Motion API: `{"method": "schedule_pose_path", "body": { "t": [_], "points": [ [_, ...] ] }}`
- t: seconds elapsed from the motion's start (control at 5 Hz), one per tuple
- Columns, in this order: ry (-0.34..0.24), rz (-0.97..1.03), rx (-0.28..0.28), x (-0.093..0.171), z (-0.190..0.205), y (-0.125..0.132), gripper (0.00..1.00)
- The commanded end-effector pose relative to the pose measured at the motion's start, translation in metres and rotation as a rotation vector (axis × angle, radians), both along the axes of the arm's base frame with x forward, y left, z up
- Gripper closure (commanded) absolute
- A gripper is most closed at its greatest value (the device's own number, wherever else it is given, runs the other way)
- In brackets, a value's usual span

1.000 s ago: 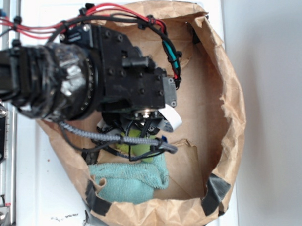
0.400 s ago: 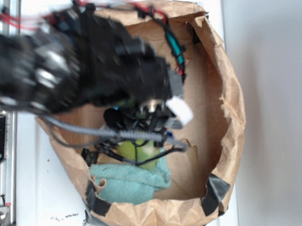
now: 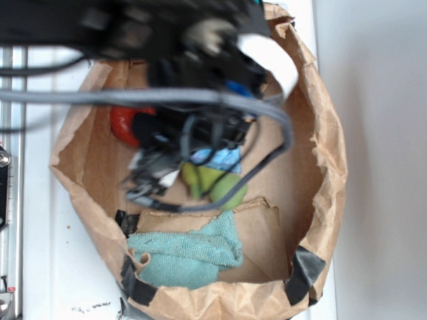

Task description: Grab the blue sponge.

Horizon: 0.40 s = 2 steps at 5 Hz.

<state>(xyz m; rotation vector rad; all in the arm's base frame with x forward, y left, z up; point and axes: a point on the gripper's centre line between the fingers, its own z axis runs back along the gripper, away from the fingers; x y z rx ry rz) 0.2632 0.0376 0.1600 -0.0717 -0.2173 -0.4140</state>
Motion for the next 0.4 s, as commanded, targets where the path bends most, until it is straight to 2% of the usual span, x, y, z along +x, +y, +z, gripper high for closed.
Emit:
{"method": "schedule_pose_path", "body": {
  "t": [0.0, 0.2],
  "points": [
    [-0.092, 0.129, -0.012, -0.0041, 0.0592, -0.0044, 1.00],
    [-0.032, 0.151, 0.142, -0.0012, 0.0615, -0.0142, 0.00]
  ]
}}
